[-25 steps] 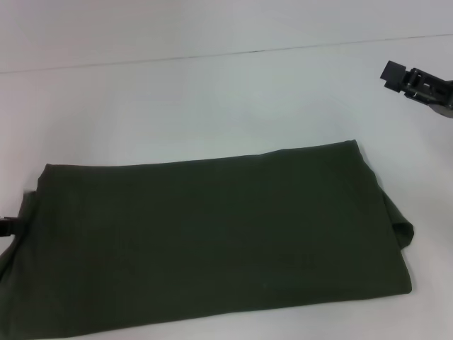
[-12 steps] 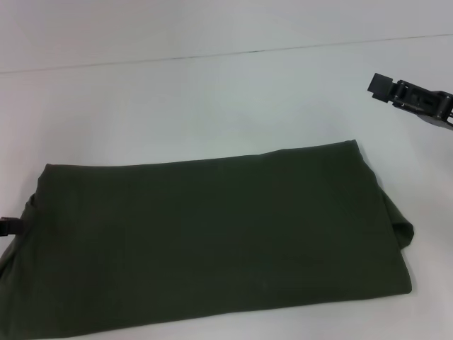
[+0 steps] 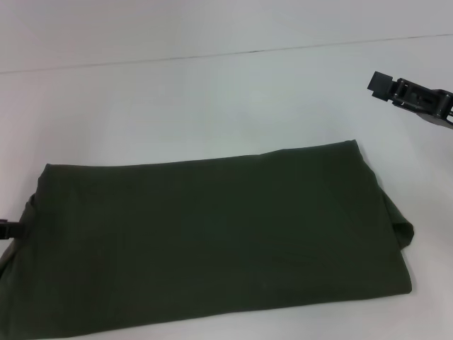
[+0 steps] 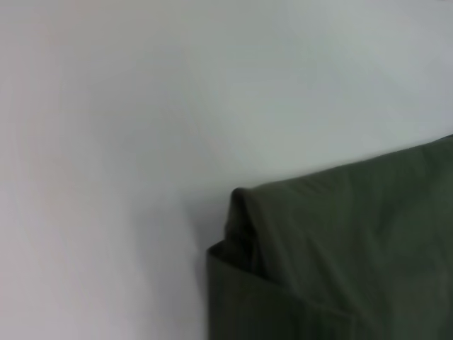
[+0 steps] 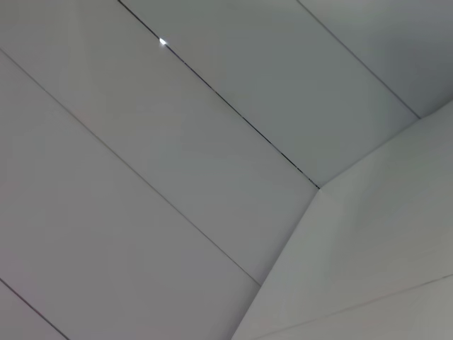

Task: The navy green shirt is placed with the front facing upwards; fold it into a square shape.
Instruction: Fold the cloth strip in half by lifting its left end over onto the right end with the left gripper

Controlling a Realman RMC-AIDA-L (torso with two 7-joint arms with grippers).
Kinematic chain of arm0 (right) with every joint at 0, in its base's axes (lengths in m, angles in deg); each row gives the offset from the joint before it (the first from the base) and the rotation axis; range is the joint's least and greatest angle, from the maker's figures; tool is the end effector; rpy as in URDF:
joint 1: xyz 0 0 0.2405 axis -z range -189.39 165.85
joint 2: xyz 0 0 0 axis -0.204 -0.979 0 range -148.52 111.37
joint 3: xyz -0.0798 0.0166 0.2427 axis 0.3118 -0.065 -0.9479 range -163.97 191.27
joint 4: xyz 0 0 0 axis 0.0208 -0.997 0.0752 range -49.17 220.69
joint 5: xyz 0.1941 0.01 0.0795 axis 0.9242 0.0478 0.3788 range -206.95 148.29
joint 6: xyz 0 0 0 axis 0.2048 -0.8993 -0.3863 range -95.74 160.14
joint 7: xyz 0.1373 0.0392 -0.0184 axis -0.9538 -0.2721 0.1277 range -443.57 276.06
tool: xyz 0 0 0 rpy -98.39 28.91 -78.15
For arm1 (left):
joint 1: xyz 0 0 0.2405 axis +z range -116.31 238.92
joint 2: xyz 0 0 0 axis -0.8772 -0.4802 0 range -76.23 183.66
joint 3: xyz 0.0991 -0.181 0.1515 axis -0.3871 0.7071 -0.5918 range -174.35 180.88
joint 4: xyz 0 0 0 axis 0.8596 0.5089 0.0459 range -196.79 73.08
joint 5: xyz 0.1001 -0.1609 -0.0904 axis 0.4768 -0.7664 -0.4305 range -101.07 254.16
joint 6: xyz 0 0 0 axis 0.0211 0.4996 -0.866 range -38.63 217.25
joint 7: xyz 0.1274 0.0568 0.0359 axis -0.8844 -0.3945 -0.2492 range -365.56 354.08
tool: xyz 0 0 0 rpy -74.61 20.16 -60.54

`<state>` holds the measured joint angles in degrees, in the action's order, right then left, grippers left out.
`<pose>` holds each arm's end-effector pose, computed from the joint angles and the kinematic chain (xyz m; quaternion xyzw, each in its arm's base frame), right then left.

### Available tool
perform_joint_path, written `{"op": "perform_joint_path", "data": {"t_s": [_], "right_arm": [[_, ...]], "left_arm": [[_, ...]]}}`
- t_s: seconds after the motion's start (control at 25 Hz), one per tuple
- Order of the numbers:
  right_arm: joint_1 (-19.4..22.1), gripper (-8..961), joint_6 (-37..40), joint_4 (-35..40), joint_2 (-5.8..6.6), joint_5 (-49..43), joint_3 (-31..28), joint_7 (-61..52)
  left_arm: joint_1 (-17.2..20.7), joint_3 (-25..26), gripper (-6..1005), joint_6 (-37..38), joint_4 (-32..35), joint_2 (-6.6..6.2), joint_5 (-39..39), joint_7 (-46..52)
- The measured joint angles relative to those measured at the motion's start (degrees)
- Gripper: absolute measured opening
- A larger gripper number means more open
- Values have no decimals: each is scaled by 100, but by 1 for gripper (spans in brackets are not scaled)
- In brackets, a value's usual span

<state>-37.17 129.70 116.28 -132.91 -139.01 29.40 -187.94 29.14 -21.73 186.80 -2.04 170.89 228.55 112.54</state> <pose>0.3109 0.3074 0.0726 -0.7496 0.4695 0.4410 0.1522 -0.3167 0.3218 0.0868 -0.8485 -0.4983 -0.0157 0.1776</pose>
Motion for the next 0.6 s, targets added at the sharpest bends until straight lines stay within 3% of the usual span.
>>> {"op": "perform_joint_path", "data": {"t_s": [0.28,0.6], "right_arm": [[-2,885,-4,-9,0,23,-10,16],[-26,885,-21,-11,0,27,-11,21]], "left_arm": [[-22,-114,344,-86,-6,17,368,-3],[-78,-270,724,-378,-287,56,383,-50]]}}
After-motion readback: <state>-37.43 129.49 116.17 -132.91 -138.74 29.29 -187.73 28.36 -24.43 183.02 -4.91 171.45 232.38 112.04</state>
